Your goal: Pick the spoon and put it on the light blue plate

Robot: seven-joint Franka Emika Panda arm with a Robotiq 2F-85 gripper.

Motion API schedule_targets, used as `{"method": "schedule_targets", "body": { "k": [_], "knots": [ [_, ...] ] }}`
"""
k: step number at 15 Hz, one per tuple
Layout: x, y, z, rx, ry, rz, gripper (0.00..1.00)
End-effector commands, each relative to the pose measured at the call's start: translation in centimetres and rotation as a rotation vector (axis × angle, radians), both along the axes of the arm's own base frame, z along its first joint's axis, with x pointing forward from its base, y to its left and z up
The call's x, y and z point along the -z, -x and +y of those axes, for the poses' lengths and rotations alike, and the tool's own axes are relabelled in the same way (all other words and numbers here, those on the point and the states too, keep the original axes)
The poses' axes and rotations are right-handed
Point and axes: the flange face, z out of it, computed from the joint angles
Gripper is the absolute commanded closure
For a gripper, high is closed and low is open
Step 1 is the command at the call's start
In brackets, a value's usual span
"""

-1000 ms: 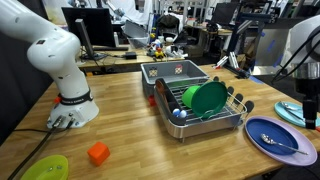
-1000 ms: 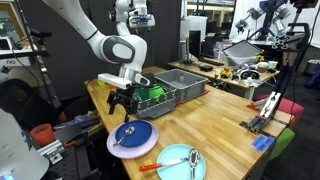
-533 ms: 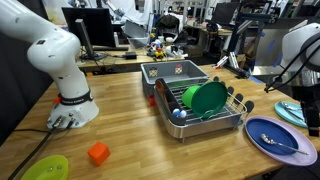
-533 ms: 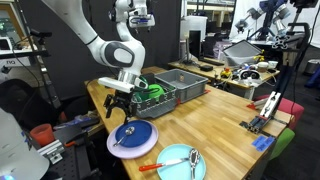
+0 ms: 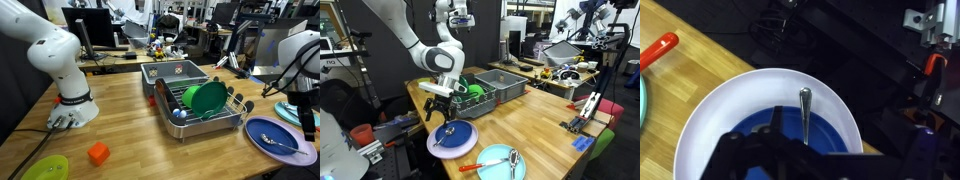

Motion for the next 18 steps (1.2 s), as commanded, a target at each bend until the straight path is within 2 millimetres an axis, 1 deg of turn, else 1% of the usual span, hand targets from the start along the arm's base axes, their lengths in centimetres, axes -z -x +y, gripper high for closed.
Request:
{"method": "schedule_targets", "body": {
  "k": [1, 4, 8, 12, 18],
  "knots": [
    [2.6, -0.1, 0.9, 0.012, -0.014, -0.039, 0.00],
    [4.5, -0.4, 1.2, 0.021, -0.027, -0.071, 0.00],
    [6.8, -0.2, 1.6, 0.020, -0.017, -0.076, 0.00],
    [7.8, -0.4, 1.9, 0.028, 0.005, -0.092, 0.00],
    [8.4, -0.6, 2.4, 0.046, 0.032, -0.094, 0.00]
  ]
}}
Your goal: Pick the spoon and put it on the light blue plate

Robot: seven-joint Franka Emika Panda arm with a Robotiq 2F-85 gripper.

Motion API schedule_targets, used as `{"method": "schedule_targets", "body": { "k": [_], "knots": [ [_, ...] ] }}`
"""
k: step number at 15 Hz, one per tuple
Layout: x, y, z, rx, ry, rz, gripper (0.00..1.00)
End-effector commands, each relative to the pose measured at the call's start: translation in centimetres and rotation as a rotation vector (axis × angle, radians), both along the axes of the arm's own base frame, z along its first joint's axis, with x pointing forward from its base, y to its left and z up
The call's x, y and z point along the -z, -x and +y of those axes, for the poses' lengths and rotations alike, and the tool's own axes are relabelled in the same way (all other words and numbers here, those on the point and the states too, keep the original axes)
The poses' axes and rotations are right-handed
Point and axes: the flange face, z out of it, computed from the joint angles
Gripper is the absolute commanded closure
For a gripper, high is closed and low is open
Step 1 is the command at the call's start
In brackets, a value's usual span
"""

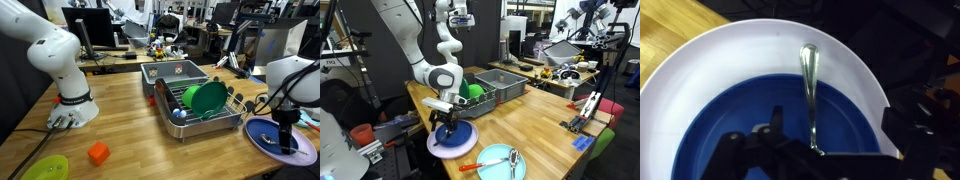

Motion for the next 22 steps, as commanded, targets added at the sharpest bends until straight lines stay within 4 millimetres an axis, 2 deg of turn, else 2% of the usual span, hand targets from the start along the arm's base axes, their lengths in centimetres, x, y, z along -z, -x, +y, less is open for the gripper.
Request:
{"method": "schedule_targets", "body": {
  "k": [1, 15, 16, 19, 22],
  "knots": [
    [0.8, -0.4, 0.2, 0.004, 0.030, -0.010, 0.00],
    [2.4, -2.7, -1.2, 0.072, 0.079, -0.007, 0.01],
    [2.4, -2.8, -1.2, 0.073, 0.085, -0.008, 0.08],
    [2.2, -2.8, -1.1, 0.073, 0.097, -0.016, 0.40],
    [1.9, -3.0, -1.1, 0.074, 0.090, -0.025, 0.59]
  ]
}}
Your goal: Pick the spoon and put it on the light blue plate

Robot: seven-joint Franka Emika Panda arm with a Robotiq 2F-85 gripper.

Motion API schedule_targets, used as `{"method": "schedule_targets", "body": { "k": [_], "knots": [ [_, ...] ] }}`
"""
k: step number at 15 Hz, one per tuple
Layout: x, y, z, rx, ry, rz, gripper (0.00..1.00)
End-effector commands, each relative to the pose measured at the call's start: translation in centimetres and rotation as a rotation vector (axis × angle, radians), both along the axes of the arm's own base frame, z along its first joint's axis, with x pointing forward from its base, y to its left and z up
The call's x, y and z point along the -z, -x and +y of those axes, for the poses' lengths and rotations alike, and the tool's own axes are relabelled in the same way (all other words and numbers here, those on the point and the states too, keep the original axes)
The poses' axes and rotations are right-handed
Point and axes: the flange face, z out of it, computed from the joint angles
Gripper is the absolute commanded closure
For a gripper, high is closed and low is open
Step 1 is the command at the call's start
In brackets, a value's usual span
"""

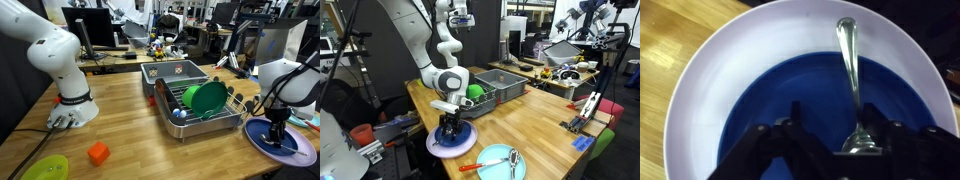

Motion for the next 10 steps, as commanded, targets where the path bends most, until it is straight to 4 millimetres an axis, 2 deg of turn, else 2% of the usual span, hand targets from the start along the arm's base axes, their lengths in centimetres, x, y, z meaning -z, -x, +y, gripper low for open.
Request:
{"method": "schedule_targets", "body": {
  "k": [1, 5, 6, 10],
  "knots": [
    [-0.21, 0.02, -0.06, -0.002, 0.003, -0.006, 0.68],
    [-0.63, -0.02, -0.26, 0.000, 0.007, -0.015, 0.95],
    [-0.65, -0.01, -0.32, 0.000, 0.006, -0.015, 0.99],
    [-0.87, 0.05, -0.87, 0.012, 0.009, -0.017, 0.99]
  ]
}}
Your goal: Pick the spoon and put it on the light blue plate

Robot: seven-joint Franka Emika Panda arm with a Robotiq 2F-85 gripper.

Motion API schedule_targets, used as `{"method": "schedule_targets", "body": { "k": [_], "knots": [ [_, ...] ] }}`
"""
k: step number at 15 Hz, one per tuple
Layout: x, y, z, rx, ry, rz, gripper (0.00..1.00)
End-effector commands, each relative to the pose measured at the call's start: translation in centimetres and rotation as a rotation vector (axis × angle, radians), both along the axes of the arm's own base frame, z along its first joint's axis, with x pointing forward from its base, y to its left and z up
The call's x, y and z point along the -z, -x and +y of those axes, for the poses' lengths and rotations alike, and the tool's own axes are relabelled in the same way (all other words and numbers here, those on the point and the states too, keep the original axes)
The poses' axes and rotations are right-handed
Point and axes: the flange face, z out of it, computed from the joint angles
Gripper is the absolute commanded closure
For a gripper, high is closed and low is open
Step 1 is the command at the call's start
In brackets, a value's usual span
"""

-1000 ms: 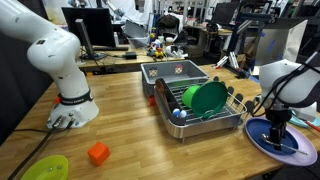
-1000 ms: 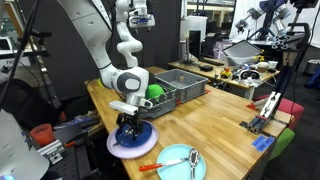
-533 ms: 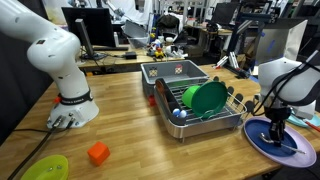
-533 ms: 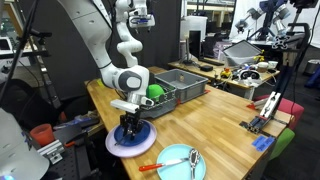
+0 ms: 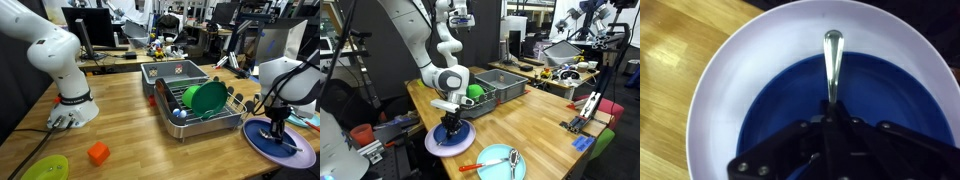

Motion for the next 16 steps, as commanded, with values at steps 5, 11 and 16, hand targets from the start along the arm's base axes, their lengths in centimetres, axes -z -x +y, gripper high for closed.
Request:
{"method": "schedule_targets", "body": {
  "k": [5, 11, 16],
  "knots": [
    [-2.1, 1.2, -2.0, 0.012, 0.026, -0.020, 0.99],
    [-6.6, 3.4, -3.6, 0.052, 0.015, -0.104, 0.99],
    [-9.6, 4.3, -7.4, 0.199, 0.006, -0.160, 0.99]
  ]
}}
